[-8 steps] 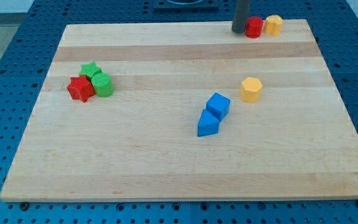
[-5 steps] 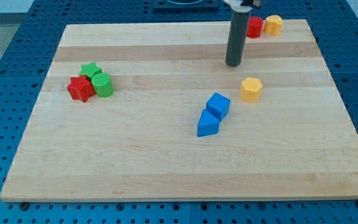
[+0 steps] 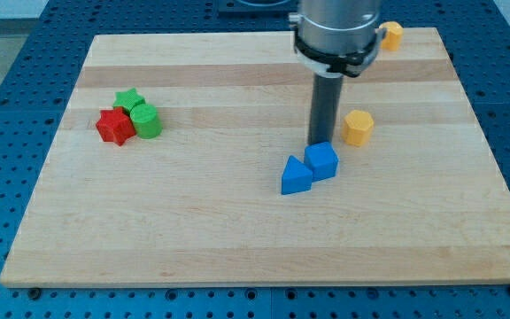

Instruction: Push the blue triangle to the red star

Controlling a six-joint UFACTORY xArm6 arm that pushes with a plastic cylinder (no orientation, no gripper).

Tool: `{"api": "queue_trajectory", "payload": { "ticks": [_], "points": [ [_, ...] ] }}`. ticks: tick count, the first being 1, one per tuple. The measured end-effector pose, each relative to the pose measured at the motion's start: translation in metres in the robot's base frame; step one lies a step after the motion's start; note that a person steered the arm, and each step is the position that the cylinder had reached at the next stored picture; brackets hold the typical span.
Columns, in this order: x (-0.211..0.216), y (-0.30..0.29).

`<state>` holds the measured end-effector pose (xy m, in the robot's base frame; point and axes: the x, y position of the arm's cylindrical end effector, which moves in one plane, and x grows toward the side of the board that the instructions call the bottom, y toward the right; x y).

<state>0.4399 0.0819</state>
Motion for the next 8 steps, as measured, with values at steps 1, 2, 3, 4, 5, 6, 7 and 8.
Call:
{"api": "queue_trajectory", "payload": {
  "ticks": [1, 2, 3, 4, 5, 6, 7, 8],
  "points": [
    [0.000, 0.026],
    [-0.009, 0.031],
    [-0.018, 0.045],
    [-0.024, 0.064],
    [-0.035, 0.076],
    [-0.053, 0.080],
    [-0.070, 0.084],
    [-0.072, 0.102]
  ]
}}
